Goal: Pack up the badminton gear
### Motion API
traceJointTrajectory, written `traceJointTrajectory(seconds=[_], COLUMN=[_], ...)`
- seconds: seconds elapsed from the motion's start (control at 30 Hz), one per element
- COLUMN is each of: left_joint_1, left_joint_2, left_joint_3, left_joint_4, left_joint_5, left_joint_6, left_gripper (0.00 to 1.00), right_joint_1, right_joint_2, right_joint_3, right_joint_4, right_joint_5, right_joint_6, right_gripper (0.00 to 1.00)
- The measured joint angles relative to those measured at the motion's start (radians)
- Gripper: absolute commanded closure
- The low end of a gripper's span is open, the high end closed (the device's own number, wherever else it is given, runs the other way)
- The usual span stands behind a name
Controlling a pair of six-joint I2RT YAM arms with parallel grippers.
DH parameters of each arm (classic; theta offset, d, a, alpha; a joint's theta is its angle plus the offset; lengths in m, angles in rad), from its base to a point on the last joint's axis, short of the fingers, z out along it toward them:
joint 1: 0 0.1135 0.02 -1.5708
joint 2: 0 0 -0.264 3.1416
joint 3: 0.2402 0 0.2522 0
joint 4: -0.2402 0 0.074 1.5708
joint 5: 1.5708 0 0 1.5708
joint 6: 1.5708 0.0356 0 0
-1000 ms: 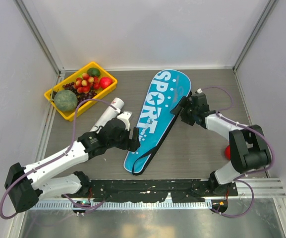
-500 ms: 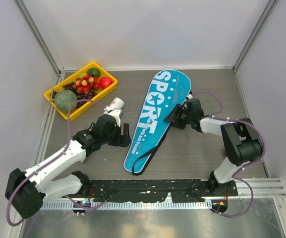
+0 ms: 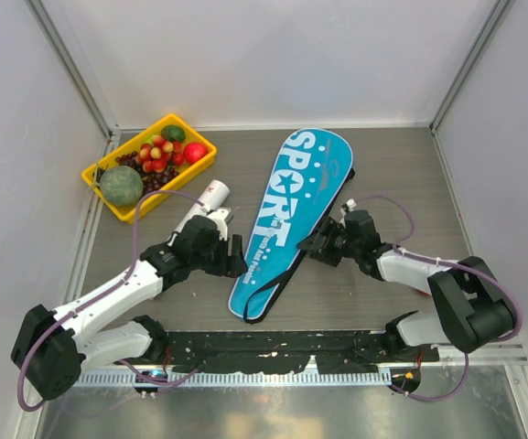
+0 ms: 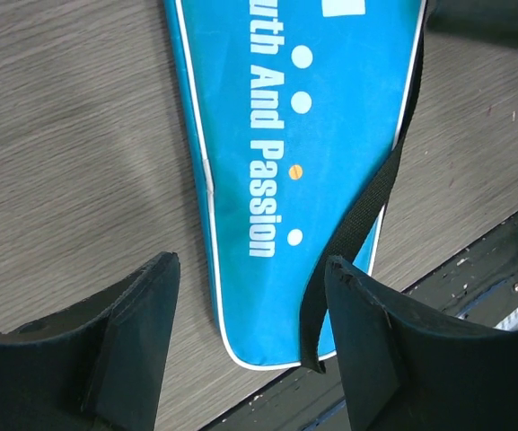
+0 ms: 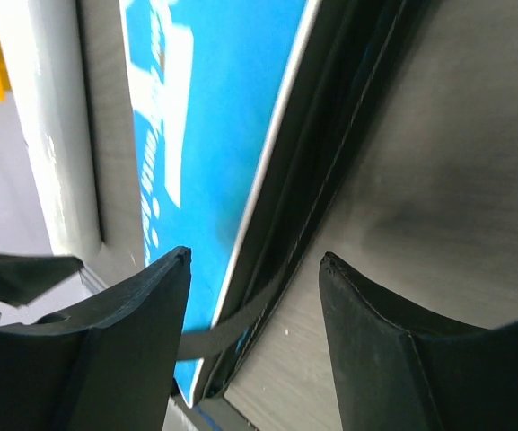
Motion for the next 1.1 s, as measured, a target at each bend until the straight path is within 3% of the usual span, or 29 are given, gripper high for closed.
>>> traceJointTrajectory(seconds=[0.27,0.33,0.43,0.63,1.1], left_joint_1=[0.000,0.000,0.000,0.000,0.000], left_joint_2=[0.001,-0.006,-0.013,0.031,0.237], left_joint_3=[-0.006,-0.014,-0.025,-0.026,-0.026], left_joint_4=[0.023,0.024,0.023,0.025,0.052], left_joint_5=[0.013,0.013,0.008,-0.004,-0.026], left_joint_6=[-0.017,-0.017,-0.018,-0.025,-0.043], left_gripper=[0.33,0.33,0.33,0.35,0.51], right_joint_1=[0.108,0.116,0.120,0.120,0.125], right_joint_2=[0.004,0.012,0.021,-0.036,-0.447], right_joint_3=[-0.077,-0.079,-0.080,-0.107,-0.114], right_joint_4=[0.064,0.090,0.119,0.088,-0.245], right_joint_5=[0.045,0.054,0.060,0.089,0.273], right_joint_6=[0.126,0.146,0.165,0.181,0.140], right_gripper=[0.56,0.68,0.94,0.94,0.95])
